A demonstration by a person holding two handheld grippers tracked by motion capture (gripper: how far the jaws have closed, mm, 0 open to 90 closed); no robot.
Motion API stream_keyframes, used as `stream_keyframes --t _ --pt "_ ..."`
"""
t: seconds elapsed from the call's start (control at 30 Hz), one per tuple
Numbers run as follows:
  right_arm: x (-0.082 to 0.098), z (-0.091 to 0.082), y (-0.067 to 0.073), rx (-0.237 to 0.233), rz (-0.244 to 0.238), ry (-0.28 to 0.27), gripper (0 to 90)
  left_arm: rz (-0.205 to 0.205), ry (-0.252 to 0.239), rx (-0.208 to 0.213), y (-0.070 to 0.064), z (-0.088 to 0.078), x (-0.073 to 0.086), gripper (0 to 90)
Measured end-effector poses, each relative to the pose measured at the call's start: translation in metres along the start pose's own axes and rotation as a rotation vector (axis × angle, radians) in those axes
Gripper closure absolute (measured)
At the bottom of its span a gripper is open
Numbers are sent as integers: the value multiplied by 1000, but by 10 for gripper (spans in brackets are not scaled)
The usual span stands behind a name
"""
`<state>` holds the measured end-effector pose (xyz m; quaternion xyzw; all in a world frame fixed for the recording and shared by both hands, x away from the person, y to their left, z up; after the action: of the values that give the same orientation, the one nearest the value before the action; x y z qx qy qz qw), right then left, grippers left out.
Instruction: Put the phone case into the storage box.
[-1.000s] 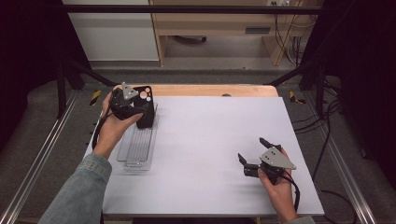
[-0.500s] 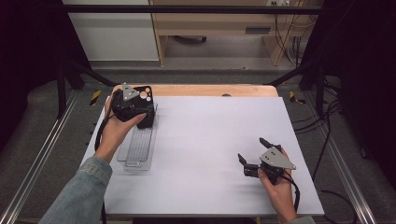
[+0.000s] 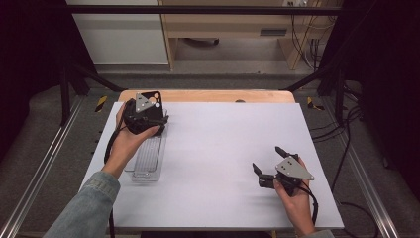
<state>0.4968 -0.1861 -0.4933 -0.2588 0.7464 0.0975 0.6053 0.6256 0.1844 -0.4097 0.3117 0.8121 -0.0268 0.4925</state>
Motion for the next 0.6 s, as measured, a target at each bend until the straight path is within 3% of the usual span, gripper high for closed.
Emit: stream_keyframes --t 0.6 --pt "0 0 0 -1 0 -1 59 29 -35 75 -37 -7 -9 64"
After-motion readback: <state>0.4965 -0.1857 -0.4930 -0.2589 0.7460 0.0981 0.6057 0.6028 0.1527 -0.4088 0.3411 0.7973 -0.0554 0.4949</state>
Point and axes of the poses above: each handheld gripper's, and its own axes: z roughly forward along the jaws, x roughly out of its underside, y roughly to its left, the point moved 8 cm from there along z, roughly forward along the jaws, and after that the axes turned 1 degree about z, right-handed, at the moved point
